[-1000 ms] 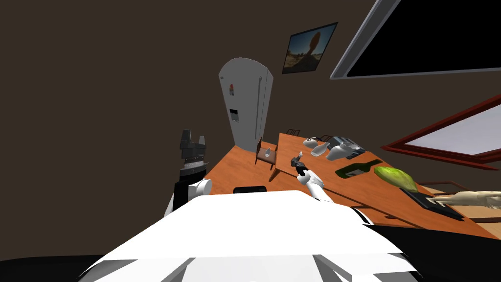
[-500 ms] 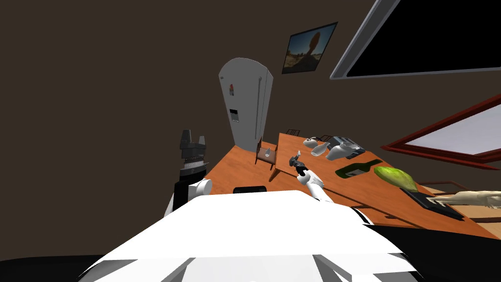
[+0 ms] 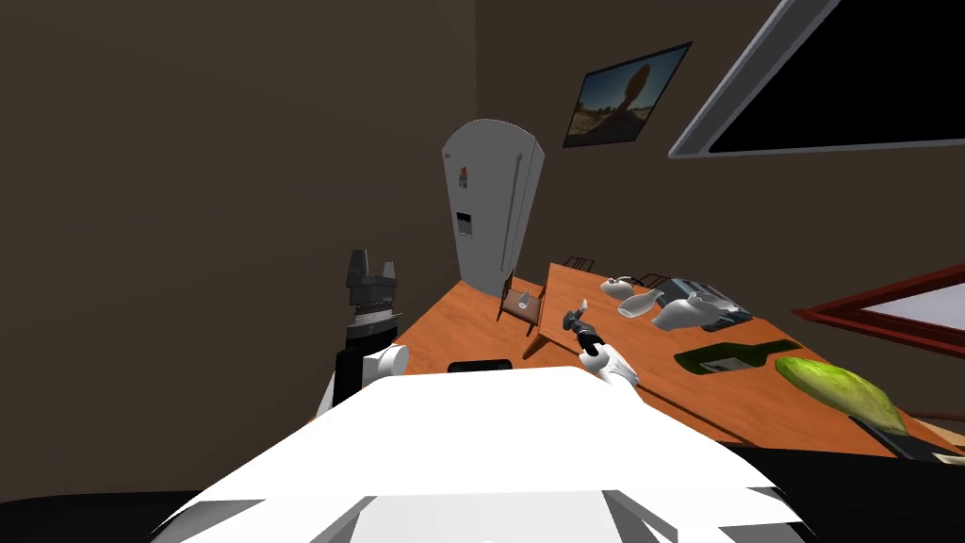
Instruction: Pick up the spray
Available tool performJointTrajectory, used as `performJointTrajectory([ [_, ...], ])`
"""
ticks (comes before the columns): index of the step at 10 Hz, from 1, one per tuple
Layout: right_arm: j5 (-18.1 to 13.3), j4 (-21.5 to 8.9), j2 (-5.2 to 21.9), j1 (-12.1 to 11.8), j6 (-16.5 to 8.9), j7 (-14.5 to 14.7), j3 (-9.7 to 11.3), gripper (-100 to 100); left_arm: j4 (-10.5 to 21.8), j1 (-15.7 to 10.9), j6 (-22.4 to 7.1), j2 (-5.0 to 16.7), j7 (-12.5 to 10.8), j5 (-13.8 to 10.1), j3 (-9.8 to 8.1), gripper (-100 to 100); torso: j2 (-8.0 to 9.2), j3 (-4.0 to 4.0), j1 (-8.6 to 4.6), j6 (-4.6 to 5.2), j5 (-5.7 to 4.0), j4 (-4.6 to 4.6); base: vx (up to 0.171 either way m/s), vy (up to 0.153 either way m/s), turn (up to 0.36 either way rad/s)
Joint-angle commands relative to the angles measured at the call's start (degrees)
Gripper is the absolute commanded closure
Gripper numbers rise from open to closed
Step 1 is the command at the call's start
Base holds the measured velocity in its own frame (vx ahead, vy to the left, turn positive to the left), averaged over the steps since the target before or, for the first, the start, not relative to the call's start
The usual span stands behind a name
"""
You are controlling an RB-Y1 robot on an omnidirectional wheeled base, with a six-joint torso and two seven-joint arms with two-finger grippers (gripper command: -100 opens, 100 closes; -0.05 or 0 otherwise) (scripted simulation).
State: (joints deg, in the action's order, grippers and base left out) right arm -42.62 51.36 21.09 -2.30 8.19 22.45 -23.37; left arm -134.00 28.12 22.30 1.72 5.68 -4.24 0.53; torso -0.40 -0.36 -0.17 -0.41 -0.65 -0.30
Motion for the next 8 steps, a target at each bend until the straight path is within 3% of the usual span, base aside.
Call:
performJointTrajectory([
  [1,0.50,2.16,-2.19,-2.86,1.39,-0.19,-2.86,100,0.00,0.00,0.00,0.00,0.00,0.00,0.00,0,0.00,0.00,0.00,0.00,0.00,0.00,0.033,0.019,0.348],
  [2,0.50,2.16,-2.19,-5.21,1.39,-0.19,-3.26,100,0.00,-0.02,0.00,0.00,0.00,0.00,0.01,0,-0.08,-0.03,0.00,-0.25,-0.13,0.01,0.045,-0.004,0.197],
  [3,1.03,4.61,-3.96,-6.68,2.96,-0.44,-4.88,100,0.00,0.00,0.00,0.00,0.00,0.00,0.00,0,-0.14,-0.13,-0.13,-0.11,-0.31,-0.14,0.063,-0.006,0.288],
  [4,1.03,4.61,-3.96,-8.48,2.96,-0.44,-6.18,100,0.00,-0.01,0.00,0.00,0.00,0.00,0.00,0,-0.27,-0.21,-0.22,-0.27,-0.48,-0.16,0.055,-0.003,0.169],
  [5,1.03,4.61,-3.96,-9.93,2.96,-0.44,-6.18,100,0.00,0.00,0.00,0.00,0.00,0.00,0.00,0,-0.29,-0.26,-0.30,-0.15,-0.57,-0.24,0.029,0.007,0.020],
  [6,1.03,4.61,-3.96,-9.93,2.96,-0.44,-6.18,100,0.00,0.00,0.00,0.00,0.00,0.00,0.00,0,-0.21,-0.29,-0.50,0.07,-0.70,-0.37,0.006,0.006,-0.031],
  [7,1.56,6.98,-5.73,-11.78,4.53,-0.68,-9.11,100,0.00,0.00,0.00,0.00,0.00,0.00,0.00,0,-0.09,-0.27,-0.67,0.21,-0.84,-0.45,0.028,0.009,0.328],
  [8,1.56,7.06,-5.73,-13.46,4.53,-0.68,-9.11,100,0.00,-0.01,0.00,0.00,0.00,0.00,0.00,0,-0.16,-0.28,-0.74,0.03,-0.90,-0.41,0.038,-0.009,0.195],
])
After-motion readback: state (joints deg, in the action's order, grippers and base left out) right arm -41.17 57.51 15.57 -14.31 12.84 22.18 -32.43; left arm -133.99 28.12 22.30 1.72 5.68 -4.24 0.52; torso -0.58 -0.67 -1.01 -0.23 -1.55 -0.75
